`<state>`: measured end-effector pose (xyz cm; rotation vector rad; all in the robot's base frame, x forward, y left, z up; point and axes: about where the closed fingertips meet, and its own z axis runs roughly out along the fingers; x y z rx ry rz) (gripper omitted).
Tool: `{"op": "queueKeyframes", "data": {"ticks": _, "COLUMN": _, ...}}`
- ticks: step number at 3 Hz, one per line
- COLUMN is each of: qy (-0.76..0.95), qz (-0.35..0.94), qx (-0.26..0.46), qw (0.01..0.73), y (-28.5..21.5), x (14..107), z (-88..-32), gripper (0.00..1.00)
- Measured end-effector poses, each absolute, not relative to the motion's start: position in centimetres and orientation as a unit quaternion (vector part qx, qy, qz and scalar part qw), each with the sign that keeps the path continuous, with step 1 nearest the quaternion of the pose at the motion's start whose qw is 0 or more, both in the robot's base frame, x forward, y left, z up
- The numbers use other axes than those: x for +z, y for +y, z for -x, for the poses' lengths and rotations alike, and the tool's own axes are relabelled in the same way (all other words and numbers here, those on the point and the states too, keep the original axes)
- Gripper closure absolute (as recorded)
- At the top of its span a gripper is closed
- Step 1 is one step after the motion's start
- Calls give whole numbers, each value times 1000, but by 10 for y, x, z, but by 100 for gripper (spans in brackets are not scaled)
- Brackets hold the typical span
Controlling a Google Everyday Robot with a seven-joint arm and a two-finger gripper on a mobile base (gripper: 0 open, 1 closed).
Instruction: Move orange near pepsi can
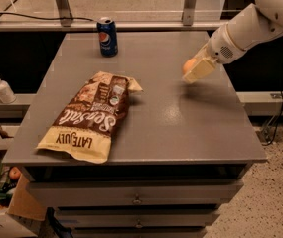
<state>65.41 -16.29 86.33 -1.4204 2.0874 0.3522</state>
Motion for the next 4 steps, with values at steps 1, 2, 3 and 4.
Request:
{"op": "queueKeyframes", "data": {"ticks": 1, "qy": 785, "qz": 525, "qx": 137, "qw": 300, "y": -164, "x": 861, "z": -657, "gripper": 100}}
{"op": "queueKeyframes", "data": {"ticks": 2, "qy": 786, "qz": 504, "qx": 142, "qw": 329, "y": -160, "x": 861, "z": -684, "gripper": 100}}
{"op": "queueKeyframes", "data": {"ticks": 3, "qy": 782, "qz": 488, "qx": 143, "qw": 360, "y": -148, "x": 862, "z": -727, "gripper": 100}}
{"op": "queueKeyframes", "data": {"ticks": 4, "qy": 774, "qz": 477, "qx": 145, "qw": 391, "y": -130, "x": 871, "z": -771, "gripper": 100}}
